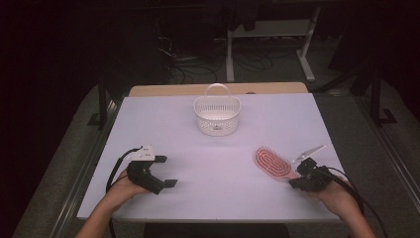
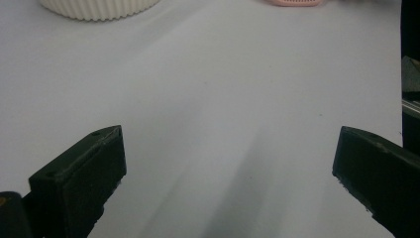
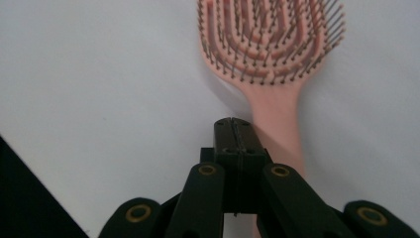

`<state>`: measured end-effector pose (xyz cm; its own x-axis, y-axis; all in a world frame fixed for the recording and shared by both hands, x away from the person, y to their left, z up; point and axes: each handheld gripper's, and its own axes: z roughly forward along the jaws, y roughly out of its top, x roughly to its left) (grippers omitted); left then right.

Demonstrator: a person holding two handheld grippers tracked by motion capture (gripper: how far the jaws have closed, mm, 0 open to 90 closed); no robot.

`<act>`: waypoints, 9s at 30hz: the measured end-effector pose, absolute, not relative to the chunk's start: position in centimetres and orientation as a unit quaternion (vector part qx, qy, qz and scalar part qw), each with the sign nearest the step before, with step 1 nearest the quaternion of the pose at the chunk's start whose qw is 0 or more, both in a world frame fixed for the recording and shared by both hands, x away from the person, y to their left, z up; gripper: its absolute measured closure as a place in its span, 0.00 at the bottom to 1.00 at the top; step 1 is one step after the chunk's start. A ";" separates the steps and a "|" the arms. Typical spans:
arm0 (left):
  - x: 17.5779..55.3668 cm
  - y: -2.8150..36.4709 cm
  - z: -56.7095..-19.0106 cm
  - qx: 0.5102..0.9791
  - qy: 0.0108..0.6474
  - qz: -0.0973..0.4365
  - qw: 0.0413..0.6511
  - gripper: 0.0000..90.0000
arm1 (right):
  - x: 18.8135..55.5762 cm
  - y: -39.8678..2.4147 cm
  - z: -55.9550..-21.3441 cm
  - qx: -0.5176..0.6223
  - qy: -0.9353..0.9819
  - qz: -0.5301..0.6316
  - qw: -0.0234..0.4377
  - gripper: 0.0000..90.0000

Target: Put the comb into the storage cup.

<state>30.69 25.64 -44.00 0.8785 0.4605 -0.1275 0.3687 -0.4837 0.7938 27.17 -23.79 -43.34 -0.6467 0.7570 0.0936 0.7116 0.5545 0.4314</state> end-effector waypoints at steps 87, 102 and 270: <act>30.5 26.6 -43.9 0.855 0.248 0.052 0.453 0.00 | 30.3 -25.7 -39.3 0.402 0.787 0.440 0.162 0.00; 30.4 26.7 -44.0 0.856 0.247 0.052 0.450 0.00 | 29.8 -26.1 -39.2 0.409 0.799 0.407 0.166 0.00; 30.3 26.5 -44.1 0.855 0.250 0.051 0.451 0.00 | 31.2 -22.9 -43.6 0.380 0.918 0.115 0.022 0.65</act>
<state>30.32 26.46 -44.10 0.8695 0.4742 -0.1383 0.3818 -0.4675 0.7973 31.19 -22.88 -43.57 -0.7106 0.7020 0.0469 0.6920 0.6853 0.2270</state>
